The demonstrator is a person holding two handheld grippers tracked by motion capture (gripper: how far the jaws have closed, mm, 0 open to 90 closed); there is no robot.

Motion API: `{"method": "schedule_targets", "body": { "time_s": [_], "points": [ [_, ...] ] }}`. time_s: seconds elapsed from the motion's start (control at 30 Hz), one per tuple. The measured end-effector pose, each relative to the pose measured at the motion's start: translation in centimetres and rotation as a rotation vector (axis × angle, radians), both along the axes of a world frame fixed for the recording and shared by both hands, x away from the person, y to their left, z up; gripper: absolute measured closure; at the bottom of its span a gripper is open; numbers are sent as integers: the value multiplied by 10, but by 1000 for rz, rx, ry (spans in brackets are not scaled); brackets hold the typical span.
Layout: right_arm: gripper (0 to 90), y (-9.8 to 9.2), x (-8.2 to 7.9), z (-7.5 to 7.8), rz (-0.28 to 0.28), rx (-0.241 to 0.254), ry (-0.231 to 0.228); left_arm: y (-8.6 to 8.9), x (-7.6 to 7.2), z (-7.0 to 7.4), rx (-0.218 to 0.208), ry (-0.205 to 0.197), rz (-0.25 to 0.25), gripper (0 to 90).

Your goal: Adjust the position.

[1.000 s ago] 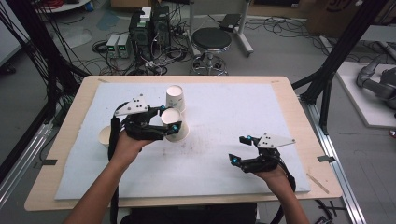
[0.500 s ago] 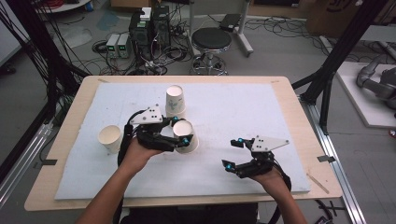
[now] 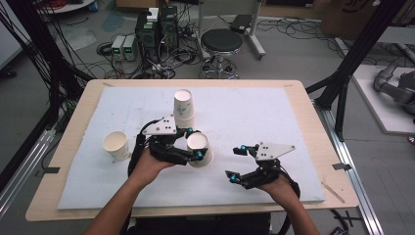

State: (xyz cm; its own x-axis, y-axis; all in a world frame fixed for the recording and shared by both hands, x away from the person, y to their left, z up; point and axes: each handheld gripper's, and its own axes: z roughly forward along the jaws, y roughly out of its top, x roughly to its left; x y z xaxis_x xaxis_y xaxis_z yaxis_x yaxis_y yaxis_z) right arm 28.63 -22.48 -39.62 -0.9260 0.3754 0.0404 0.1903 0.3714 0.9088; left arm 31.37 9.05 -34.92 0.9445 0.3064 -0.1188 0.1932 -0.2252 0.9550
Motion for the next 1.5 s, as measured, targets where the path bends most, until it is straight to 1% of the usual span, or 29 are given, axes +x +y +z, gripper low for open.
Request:
{"method": "schedule_targets", "body": {
  "time_s": [0.27, 0.33, 0.47, 0.63, 0.83, 0.97, 1.13, 1.2, 1.37, 1.47, 1.5],
  "points": [
    [189, 17, 5, 8, 49, -5, -6, -4, -2, 0, 6, -3, -44, 351],
    [189, 21, 6, 10, 65, -10, -5, -5, -2, -1, 2, -3, -50, 351],
    [190, 29, 8, 11, 91, -27, -3, -8, -2, -1, 11, -6, -64, 352],
    [190, 35, 10, 12, 109, -31, 11, -11, -3, -2, 5, -2, -83, 352],
    [190, 41, 12, 10, 132, -36, 14, -17, -3, -5, 2, 6, -108, 353],
    [190, 44, 12, 9, 144, -28, 23, -21, -3, -6, 2, 8, -120, 352],
    [195, 49, 13, 8, 159, -23, 31, -25, -4, -9, -10, 17, -133, 353],
    [242, 50, 14, 7, 165, -19, 37, -26, -4, -9, -19, 23, -140, 354],
    [284, 49, 15, 6, 167, -10, 49, -25, -4, -10, -23, 17, -149, 355],
    [325, 49, 15, 6, 174, -16, 47, -25, -5, -10, -18, 7, -153, 357],
    [333, 49, 15, 6, 175, -20, 39, -25, -5, -10, -18, 7, -153, 356]
  ]
}}
